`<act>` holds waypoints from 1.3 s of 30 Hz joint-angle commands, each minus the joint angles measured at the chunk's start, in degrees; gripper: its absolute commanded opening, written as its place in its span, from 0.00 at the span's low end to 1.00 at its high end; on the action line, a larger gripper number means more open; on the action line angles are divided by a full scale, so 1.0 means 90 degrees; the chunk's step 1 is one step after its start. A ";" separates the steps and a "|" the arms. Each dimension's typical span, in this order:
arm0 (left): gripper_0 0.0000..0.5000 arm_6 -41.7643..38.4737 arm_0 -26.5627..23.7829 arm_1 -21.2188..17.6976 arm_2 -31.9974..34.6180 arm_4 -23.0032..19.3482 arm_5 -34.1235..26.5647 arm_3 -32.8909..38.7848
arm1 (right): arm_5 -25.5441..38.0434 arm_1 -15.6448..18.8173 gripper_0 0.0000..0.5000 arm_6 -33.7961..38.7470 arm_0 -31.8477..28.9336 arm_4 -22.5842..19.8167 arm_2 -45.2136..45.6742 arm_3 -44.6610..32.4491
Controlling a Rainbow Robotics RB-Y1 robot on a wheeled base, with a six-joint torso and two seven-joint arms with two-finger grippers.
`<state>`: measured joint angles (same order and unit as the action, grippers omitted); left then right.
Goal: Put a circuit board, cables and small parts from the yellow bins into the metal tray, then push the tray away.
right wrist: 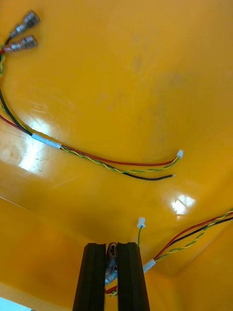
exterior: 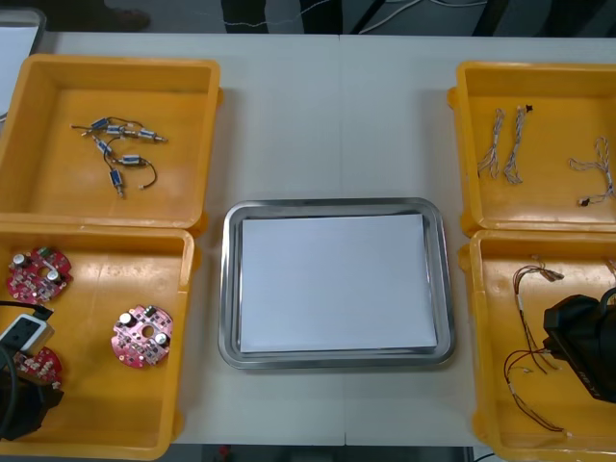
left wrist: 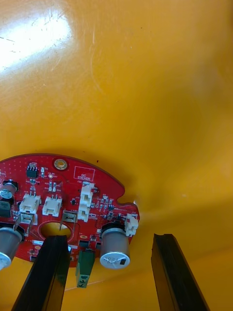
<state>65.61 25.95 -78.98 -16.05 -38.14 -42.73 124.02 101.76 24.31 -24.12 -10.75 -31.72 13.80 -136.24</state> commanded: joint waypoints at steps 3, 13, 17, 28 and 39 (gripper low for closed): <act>1.00 0.0034 -0.0139 0.0016 -0.0141 0.0136 0.0060 -0.0001 | 0.0071 0.0707 0.00 0.0121 -0.0232 -0.0245 0.0361 -0.0467; 1.00 -0.0034 -0.0295 0.0045 -0.0355 0.0283 0.0070 -0.0069 | 0.0071 0.1273 0.00 0.0082 -0.0242 -0.1056 0.0986 -0.0477; 1.00 -0.0054 -0.0305 0.0055 -0.0365 0.0302 0.0060 -0.0069 | 0.0071 0.1478 0.00 0.0073 -0.0261 -0.0988 0.1005 -0.0457; 0.39 -0.0064 -0.0305 0.0055 -0.0365 0.0341 0.0070 -0.0059 | 0.0051 0.2025 0.00 0.0053 -0.0271 -0.1056 0.1191 0.0002; 0.00 -0.0064 -0.0334 0.0055 -0.0365 0.0341 0.0080 -0.0059 | -0.0242 0.2318 0.00 -0.0035 -0.0007 -0.1124 0.1259 0.0685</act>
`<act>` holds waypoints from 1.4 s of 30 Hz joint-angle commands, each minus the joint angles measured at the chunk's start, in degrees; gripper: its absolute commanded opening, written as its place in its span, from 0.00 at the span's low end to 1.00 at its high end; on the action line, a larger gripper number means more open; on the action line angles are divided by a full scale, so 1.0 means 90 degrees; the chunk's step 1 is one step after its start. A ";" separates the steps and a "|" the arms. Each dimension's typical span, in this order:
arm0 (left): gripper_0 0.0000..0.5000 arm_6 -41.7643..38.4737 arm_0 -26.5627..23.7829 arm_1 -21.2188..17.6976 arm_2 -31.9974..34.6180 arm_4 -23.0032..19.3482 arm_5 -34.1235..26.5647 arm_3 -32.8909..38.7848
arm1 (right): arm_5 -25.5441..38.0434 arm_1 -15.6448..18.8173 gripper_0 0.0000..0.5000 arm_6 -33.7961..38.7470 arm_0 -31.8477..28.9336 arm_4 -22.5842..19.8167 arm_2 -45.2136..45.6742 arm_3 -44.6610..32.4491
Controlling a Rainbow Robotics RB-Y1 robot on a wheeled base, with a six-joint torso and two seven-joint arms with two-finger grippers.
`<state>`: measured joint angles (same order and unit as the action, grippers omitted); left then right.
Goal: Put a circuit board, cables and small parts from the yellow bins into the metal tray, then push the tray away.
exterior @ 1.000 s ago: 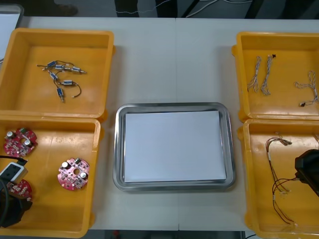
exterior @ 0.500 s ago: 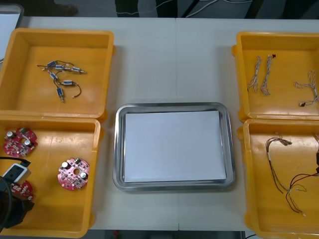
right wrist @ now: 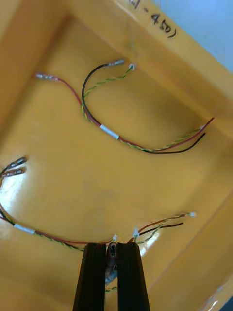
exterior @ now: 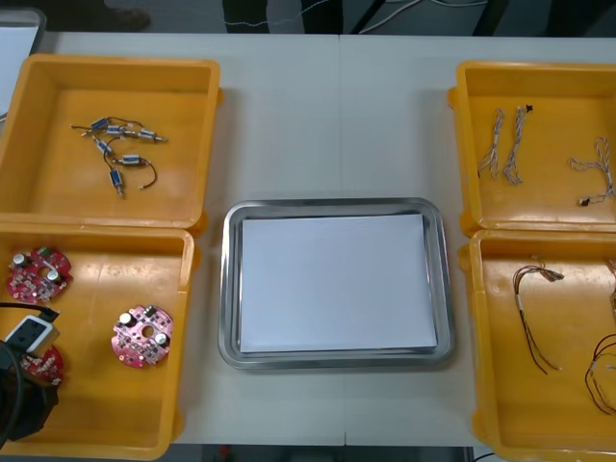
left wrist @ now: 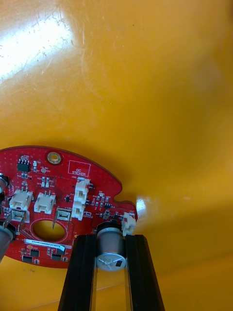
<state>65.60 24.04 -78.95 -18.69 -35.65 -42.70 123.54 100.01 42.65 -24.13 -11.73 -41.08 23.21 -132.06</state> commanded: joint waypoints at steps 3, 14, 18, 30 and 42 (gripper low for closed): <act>0.00 -0.0073 -0.0132 0.0042 -0.0023 0.0054 0.0067 0.0023 | -0.0048 0.0281 0.00 -0.0073 0.0220 -0.0084 0.0214 0.0348; 0.00 -0.0141 -0.0464 0.0061 0.0260 -0.0141 -0.0646 0.0462 | -0.0048 0.0281 0.37 -0.0190 0.0357 -0.0074 0.0214 0.0406; 0.00 -0.0209 -0.0650 0.0188 0.0260 -0.0160 -0.0822 0.0589 | -0.0048 0.0290 0.80 -0.0239 0.0405 -0.0055 0.0253 0.0406; 0.00 -0.0375 -0.1470 0.0452 -0.0170 -0.0268 -0.1241 0.0599 | 0.0060 0.0349 1.00 -0.0522 0.0474 -0.0231 0.0565 0.0406; 0.00 -0.0580 -0.1665 0.0510 -0.0599 -0.0024 -0.1241 0.0531 | 0.0070 0.0437 1.00 -0.1470 0.0493 -0.0709 0.0810 0.0406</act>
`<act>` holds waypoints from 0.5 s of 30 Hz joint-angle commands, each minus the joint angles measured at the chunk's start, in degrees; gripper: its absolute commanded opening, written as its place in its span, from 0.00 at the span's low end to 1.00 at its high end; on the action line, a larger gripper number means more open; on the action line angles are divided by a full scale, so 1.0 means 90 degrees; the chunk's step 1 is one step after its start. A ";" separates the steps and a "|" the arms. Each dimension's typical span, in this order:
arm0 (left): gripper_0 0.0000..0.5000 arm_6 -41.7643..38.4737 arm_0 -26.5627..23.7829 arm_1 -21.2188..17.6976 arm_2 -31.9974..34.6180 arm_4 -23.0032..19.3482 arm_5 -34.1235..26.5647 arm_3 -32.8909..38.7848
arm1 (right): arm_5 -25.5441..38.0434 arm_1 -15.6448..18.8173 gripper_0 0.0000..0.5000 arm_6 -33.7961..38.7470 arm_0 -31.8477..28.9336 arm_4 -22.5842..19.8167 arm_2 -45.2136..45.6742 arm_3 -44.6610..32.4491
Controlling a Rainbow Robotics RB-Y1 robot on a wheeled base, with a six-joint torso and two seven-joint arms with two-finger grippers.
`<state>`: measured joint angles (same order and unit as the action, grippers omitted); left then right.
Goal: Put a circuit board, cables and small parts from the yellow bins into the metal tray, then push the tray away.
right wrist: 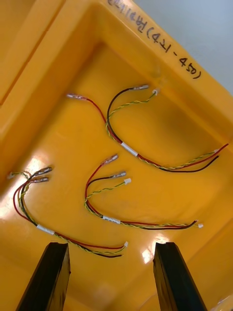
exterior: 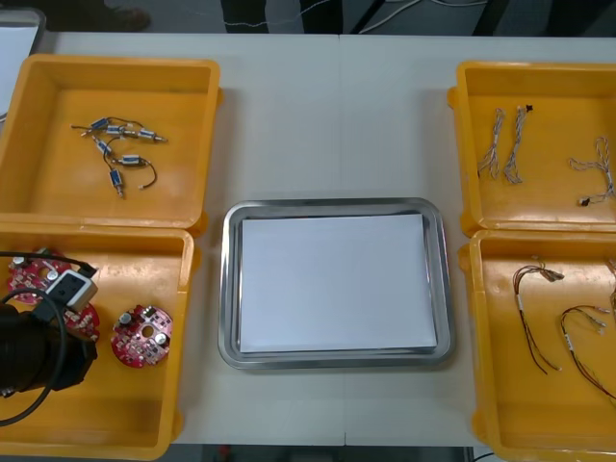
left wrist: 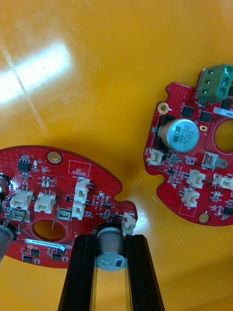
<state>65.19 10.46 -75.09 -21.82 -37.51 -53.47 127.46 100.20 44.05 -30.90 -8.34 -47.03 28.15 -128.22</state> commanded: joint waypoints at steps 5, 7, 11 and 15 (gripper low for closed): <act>0.00 -0.0613 -0.0176 0.0082 -0.0427 0.0388 -0.0045 0.0017 | 0.0039 0.0428 1.00 -0.1762 0.0145 -0.0213 0.0270 -0.0021; 0.00 -0.0623 -0.0176 0.0082 -0.0446 0.0398 -0.0055 -0.0012 | 0.0039 0.0525 1.00 -0.2143 0.0136 -0.0370 0.0270 -0.0021; 0.00 -0.0642 -0.0176 0.0082 -0.0466 0.0427 -0.0045 -0.0012 | 0.0020 0.0642 1.00 -0.2973 0.0136 -0.0731 0.0280 -0.0021; 0.00 -0.0652 -0.0186 0.0101 -0.0466 0.0447 -0.0045 -0.0012 | 0.0010 0.0672 1.00 -0.3706 0.0136 -0.0975 0.0280 -0.0021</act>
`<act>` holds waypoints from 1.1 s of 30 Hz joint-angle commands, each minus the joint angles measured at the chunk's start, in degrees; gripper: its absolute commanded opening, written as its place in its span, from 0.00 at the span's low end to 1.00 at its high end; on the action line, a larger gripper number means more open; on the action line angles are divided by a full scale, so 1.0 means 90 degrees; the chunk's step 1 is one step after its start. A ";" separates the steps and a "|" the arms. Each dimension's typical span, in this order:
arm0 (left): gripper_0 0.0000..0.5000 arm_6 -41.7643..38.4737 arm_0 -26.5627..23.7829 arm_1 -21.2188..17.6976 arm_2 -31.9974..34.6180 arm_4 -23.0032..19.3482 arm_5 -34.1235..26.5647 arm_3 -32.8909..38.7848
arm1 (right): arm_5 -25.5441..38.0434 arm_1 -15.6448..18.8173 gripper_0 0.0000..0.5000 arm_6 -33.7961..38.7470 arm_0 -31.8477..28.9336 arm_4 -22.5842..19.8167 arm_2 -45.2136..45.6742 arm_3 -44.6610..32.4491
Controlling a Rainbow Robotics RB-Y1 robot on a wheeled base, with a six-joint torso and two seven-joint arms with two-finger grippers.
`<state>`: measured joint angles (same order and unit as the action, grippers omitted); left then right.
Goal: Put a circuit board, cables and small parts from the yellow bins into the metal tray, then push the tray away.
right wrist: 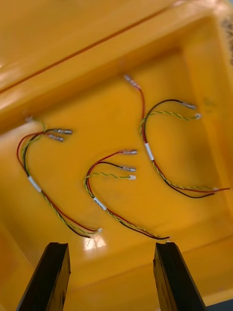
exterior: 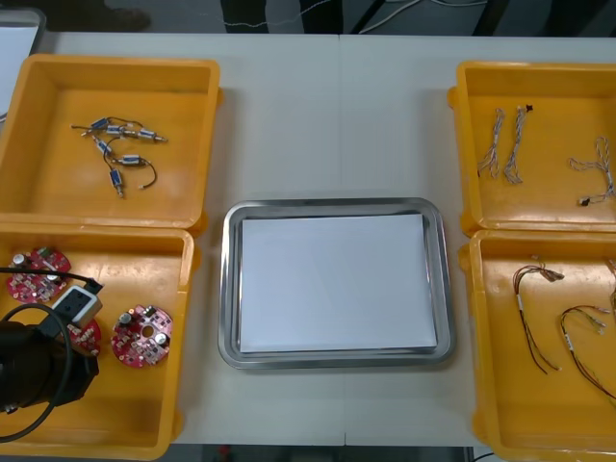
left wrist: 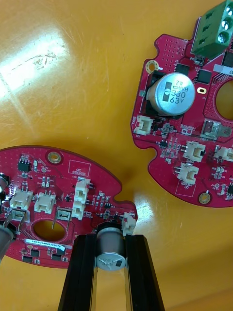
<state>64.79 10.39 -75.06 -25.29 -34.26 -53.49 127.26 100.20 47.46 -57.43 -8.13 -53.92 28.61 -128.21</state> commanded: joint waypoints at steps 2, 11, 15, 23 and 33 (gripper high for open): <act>0.00 -0.0626 -0.0178 0.0117 -0.0091 0.0115 -0.0043 0.0001 | -0.0030 0.0313 1.00 -0.1295 0.0083 -0.0288 0.0191 -0.0041; 0.66 -0.0714 -0.0207 0.0186 -0.0081 0.0164 -0.0014 -0.0019 | -0.0371 0.0498 1.00 -0.2955 -0.0112 -0.0141 -0.0395 -0.0061; 0.92 -0.0773 -0.0207 0.0186 -0.0081 0.0164 0.0015 -0.0019 | -0.0547 0.0508 1.00 -0.3180 -0.0210 0.0093 -0.0767 -0.0061; 0.95 -0.0802 -0.0246 0.0186 -0.0022 0.0164 0.0025 0.0030 | -0.0947 0.0489 1.00 -0.3199 -0.0425 0.0269 -0.1196 0.0135; 0.96 -0.0743 -0.0402 0.0098 0.0222 0.0076 -0.0287 0.0274 | -0.1719 0.0489 1.00 -0.3365 -0.0611 0.0191 -0.1548 0.0681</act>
<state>62.90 8.22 -74.17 -25.16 -33.38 -55.22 127.52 85.88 49.75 -84.47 -12.12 -51.76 15.92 -122.86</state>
